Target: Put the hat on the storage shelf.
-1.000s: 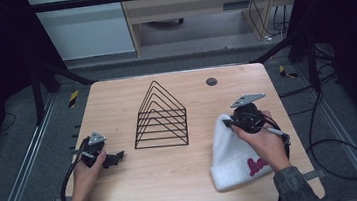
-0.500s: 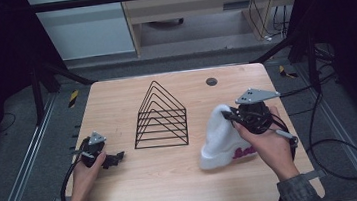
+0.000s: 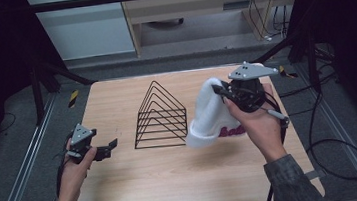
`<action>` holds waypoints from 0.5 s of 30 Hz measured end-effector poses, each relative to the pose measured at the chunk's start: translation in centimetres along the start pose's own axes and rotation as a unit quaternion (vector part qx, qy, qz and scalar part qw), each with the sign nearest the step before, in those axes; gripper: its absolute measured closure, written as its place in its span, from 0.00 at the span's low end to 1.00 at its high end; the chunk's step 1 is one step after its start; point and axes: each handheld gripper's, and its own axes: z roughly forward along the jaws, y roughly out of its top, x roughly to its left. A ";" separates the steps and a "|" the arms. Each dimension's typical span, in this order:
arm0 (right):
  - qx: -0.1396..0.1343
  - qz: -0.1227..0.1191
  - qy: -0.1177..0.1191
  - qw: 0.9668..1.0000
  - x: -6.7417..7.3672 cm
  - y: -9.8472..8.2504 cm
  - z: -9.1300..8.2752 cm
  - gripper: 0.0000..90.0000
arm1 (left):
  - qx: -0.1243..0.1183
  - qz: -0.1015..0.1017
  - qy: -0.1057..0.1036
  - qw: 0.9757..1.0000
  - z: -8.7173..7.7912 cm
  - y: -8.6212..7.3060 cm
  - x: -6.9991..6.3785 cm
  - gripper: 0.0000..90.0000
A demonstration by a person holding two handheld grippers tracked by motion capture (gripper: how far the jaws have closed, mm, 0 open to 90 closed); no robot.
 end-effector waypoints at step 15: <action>-0.049 -0.006 -0.031 0.998 0.4 7.3 0.8 0.89 | -0.023 0.079 -0.047 0.995 -2.9 8.9 -4.4 0.06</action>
